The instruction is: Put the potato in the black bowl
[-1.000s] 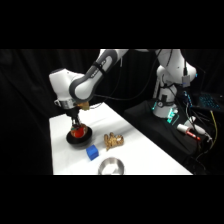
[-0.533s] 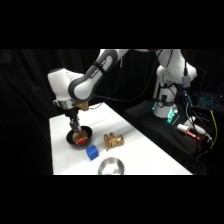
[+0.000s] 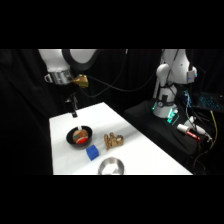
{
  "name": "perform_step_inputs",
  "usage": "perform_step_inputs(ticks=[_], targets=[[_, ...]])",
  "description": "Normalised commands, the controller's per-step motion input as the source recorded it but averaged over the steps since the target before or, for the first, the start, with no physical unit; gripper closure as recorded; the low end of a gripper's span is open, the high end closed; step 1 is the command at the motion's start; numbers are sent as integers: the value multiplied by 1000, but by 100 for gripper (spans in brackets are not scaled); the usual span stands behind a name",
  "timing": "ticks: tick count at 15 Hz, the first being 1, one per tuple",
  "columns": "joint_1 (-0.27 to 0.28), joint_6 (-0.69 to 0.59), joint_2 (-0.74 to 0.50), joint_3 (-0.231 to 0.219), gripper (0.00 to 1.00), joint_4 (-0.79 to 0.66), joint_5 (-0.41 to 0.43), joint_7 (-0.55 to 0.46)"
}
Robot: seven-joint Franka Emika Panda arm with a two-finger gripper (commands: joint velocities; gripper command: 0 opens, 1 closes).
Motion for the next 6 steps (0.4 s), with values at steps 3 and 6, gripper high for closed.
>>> perform_step_inputs(ticks=[3,6], targets=[[74,-275,-339,-8,0,-81,-67,97],[32,-102,-303,42,0,-228,31,-55]])
